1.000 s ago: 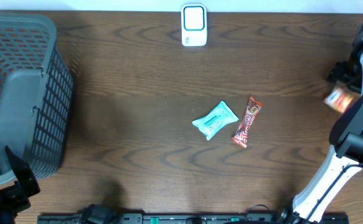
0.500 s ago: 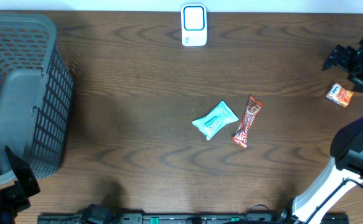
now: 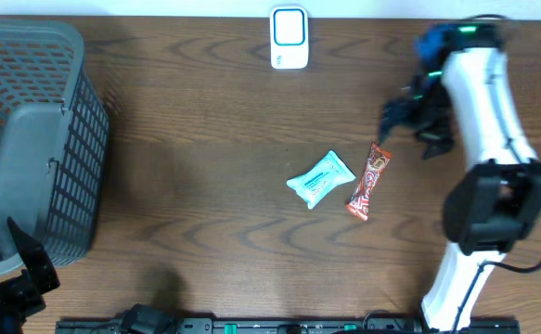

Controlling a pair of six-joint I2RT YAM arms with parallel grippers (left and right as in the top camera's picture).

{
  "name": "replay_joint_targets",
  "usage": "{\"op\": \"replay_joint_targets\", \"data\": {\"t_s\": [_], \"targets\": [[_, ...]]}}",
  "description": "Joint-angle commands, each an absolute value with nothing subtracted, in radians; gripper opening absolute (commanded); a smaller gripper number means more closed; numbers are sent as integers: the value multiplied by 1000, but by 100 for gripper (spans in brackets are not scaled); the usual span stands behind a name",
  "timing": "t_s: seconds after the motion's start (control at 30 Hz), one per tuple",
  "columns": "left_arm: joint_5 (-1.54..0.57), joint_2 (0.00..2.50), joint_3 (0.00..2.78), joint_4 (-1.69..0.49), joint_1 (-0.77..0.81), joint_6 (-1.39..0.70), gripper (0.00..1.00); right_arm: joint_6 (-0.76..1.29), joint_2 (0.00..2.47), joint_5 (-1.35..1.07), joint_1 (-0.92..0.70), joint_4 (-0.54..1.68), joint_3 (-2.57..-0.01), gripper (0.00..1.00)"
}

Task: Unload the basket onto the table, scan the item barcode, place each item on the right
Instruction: 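Move the right gripper back over the green tissue pack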

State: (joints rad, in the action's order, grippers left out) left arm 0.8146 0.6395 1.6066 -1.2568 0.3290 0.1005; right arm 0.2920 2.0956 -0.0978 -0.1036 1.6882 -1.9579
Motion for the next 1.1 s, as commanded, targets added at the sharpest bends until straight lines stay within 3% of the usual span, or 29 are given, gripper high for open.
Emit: {"op": "replay_joint_targets", "data": {"t_s": [0.0,0.23,0.4,0.67,1.07], "targets": [[820,640,1607,-1257,325,88,98,364,2096,90,-267,1676,-1913,95],[820,640,1607,-1257,325,88,98,441,2096,197,-488,1603,-1814,99],[820,640,1607,-1257,325,88,98,500,2096,185,-581,1514,-1739,95],[820,640,1607,-1257,325,88,98,510,2096,304,-831,1446,-1701,99],[820,640,1607,-1257,325,88,98,493,2097,583,-914,1243,-1534,96]]}}
